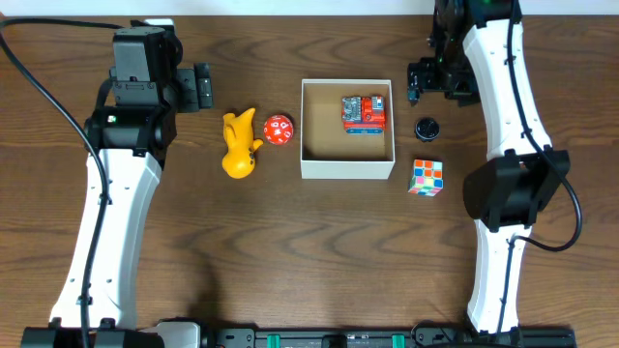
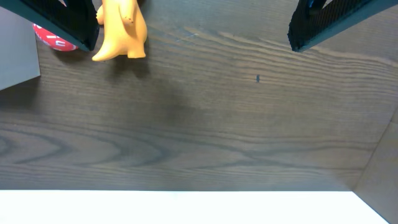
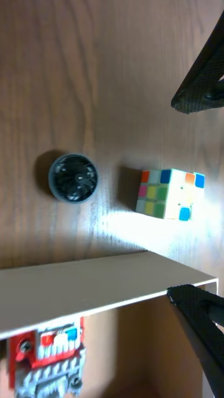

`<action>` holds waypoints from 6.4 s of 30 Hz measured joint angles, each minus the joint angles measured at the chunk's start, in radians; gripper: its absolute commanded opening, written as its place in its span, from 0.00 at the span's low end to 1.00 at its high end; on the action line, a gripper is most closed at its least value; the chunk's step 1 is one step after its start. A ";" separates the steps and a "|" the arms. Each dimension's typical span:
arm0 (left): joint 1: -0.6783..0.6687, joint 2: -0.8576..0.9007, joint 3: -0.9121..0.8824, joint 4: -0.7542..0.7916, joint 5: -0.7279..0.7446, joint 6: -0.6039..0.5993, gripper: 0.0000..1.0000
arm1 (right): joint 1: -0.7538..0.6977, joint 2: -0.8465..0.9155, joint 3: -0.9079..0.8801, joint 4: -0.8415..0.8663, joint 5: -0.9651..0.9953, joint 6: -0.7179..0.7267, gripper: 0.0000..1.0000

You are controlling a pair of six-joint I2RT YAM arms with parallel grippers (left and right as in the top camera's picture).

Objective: Pack container
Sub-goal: 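Release the toy robot and swing the right arm back toward the cube, then lower the right gripper onto the Rubik's cube and grasp it, then lift the Rubik's cube and carry it over the white box, then lower the cube into the box beside the toy robot and release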

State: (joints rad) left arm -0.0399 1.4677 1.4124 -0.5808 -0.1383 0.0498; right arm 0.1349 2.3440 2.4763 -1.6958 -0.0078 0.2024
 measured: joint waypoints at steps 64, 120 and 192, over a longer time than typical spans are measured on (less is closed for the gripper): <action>0.000 0.000 0.000 0.000 0.000 0.000 0.98 | -0.055 -0.718 -1.430 1.004 -0.178 -0.028 0.88; 0.000 0.000 0.000 0.000 0.000 0.000 0.98 | -0.008 -0.576 -1.028 0.967 -0.144 -0.039 0.41; 0.000 0.000 0.000 0.000 0.000 0.000 0.98 | 0.346 -0.335 -1.003 1.461 -0.092 -0.026 0.40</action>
State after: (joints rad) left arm -0.0399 1.4677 1.4124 -0.5808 -0.1383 0.0498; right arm 0.4812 2.0094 1.4738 -0.2344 -0.1001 0.1761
